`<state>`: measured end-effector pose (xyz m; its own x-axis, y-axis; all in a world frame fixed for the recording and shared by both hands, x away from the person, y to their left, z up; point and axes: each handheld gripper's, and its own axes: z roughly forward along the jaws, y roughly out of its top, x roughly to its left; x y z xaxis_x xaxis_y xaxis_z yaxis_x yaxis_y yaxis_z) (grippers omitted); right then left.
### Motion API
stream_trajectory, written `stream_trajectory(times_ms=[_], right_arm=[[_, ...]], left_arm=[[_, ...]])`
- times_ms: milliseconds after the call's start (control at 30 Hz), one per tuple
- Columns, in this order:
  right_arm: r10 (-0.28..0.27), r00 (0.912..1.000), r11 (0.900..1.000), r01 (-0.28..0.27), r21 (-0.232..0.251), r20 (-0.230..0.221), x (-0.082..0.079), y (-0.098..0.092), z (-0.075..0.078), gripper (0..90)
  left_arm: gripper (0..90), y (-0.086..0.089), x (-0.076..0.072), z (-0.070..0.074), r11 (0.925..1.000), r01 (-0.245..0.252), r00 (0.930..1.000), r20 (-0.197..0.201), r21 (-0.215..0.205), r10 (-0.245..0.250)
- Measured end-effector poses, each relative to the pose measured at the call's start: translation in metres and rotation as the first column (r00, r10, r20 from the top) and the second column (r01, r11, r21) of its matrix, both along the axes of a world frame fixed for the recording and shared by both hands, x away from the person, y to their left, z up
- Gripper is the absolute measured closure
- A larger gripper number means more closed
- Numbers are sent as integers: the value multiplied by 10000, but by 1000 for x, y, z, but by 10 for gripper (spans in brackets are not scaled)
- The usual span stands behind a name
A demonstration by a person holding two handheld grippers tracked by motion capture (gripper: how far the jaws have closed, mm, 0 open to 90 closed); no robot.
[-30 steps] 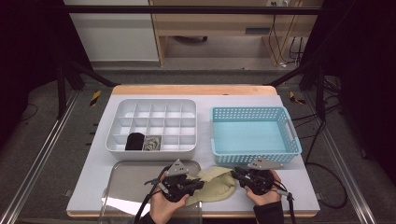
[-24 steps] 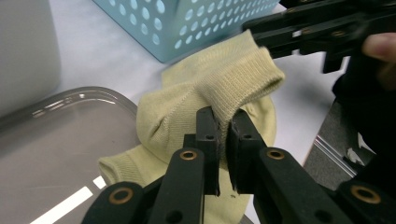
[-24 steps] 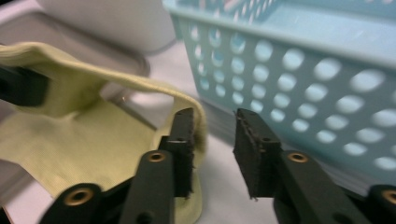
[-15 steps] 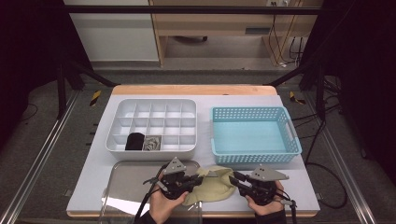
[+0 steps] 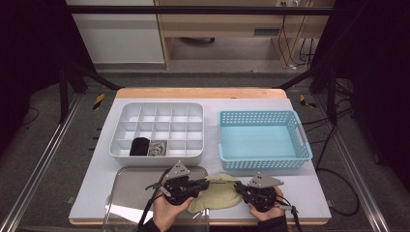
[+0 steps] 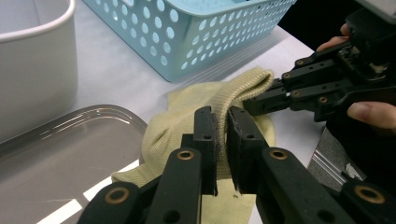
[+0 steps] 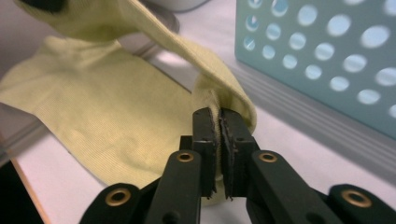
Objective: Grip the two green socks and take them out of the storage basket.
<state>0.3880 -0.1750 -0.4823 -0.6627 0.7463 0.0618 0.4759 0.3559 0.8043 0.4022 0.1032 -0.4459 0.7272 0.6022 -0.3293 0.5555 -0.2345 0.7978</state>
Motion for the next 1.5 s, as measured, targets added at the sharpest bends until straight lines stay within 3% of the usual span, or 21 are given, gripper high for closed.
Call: stream_trajectory(times_ms=[100,233,333,500,633,700,867,1000,1267,1333,1433,1500], right_arm=[[226,9997,9991,-224,360,-47,-3,-4,9,864],[582,9982,9893,-558,1344,-140,-11,-17,28,843],[767,9964,9863,-704,1491,-368,-13,-26,37,840],[321,9952,9948,-228,990,-928,-5,-33,28,852],[-268,9961,9988,302,392,-837,4,-33,15,799],[-341,9967,9986,369,375,-732,7,-33,12,778],[-474,9985,9967,490,646,-265,2,-35,20,715],[-791,9967,9934,801,816,-156,-3,-41,24,686],[-1436,9868,9838,1505,971,-743,-1,-52,18,659],[-1380,9847,9845,1481,941,-1064,1,-50,14,651],[-1238,9815,9869,1372,851,-1460,3,-47,6,659],[-1099,9810,9891,1237,794,-1598,4,-45,3,717]], left_arm=[[818,3,0,3,10000,-24,10000,-87,-92,23],[822,9,-1,10,9995,-97,9998,-188,-289,91],[823,12,-2,14,9992,-124,9994,-334,-380,111],[807,9,3,6,9998,-202,9979,-610,-72,197],[738,4,9,-4,9993,-268,9992,-286,267,275],[700,5,11,-7,9979,-379,9992,-63,527,383],[658,15,12,-5,9971,-604,9979,271,453,592],[639,16,6,-6,9970,-629,9977,272,446,617],[621,7,0,-9,9965,-435,9986,328,717,412],[648,5,3,-12,9958,-459,9988,202,789,444],[762,2,6,-16,9956,-462,9989,-46,818,468],[822,1,6,-17,9951,-430,9991,-25,891,434]])
